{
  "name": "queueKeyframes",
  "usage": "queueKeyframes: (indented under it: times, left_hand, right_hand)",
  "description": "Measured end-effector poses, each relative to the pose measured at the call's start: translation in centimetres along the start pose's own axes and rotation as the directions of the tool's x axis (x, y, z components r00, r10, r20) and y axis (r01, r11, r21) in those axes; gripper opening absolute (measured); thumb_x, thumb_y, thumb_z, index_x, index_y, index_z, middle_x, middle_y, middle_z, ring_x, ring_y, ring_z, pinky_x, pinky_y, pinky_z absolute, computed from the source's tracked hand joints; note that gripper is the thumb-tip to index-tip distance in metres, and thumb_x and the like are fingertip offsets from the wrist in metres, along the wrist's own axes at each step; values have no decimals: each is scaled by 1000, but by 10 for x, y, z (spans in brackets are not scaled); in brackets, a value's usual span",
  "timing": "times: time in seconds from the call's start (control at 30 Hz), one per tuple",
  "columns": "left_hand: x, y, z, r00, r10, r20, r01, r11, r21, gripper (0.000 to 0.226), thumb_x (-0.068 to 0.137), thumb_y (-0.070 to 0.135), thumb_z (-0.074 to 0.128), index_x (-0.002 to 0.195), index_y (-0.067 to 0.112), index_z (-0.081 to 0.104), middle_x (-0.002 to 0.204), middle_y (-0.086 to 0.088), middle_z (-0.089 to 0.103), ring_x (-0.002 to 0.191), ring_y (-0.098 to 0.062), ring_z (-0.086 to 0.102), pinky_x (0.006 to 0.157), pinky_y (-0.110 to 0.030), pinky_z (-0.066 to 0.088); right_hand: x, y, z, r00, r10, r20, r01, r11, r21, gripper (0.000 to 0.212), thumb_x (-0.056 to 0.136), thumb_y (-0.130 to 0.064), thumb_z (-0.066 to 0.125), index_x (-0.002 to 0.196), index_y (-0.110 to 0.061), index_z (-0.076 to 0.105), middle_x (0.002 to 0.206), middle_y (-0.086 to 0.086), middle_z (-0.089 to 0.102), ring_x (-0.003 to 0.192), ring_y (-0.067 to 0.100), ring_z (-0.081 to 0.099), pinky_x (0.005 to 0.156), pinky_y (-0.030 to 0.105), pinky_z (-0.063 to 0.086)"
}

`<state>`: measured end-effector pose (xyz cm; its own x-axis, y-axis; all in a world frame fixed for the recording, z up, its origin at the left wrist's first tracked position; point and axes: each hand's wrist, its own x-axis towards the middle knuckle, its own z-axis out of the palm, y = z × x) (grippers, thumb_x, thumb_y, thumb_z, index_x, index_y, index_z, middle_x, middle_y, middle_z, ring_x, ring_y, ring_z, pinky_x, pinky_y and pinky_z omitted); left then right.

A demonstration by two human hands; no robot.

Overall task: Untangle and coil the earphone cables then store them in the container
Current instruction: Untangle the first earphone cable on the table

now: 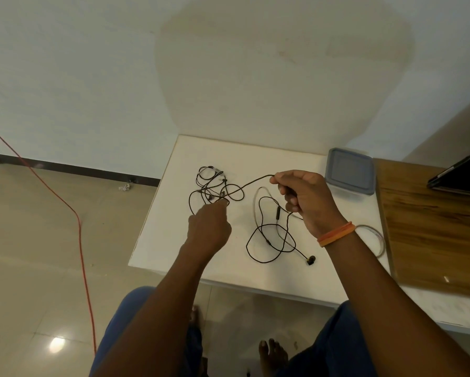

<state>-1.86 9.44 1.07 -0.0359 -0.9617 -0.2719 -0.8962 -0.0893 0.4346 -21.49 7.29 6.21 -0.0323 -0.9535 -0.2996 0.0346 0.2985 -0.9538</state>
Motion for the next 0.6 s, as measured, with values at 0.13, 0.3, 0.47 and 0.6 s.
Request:
queueKeyframes:
  times: [0.13,0.3,0.47,0.6]
  left_hand:
    - [7,-13,3,999,-37,20,39,995,-94,35,95,6,42,128,10,53,106,-9,64,96,-28,58,82,-34,47]
    - [5,-10,1,999,-25,48,30,995,-99,25,96,15,51,118,9,63,117,-9,67,97,-22,63,83,-31,45]
    - [-9,11,-25,992,111,65,-78,921,-382,11,91,25,63,86,17,67,73,5,72,48,-8,68,56,-28,50]
    - [-18,29,-41,897,72,-437,-285,849,-445,14,85,26,71,77,17,63,58,7,63,49,-4,59,55,-21,51]
  right_hand:
    - [0,-2,0,1000,-30,-10,31,998,49,17,92,-13,59,85,-7,74,65,3,50,49,11,29,48,27,18]
    - [-2,-3,0,999,-51,-10,51,999,6,17,91,-12,59,85,-7,74,65,3,50,48,9,31,45,23,22]
    - [-2,-1,2,994,-106,-11,102,979,-174,16,89,-11,61,86,-8,76,59,-9,57,53,8,40,48,18,30]
    - [-3,-2,3,981,-189,37,192,955,-227,14,90,-6,61,92,-1,74,62,-15,65,55,-3,52,52,7,39]
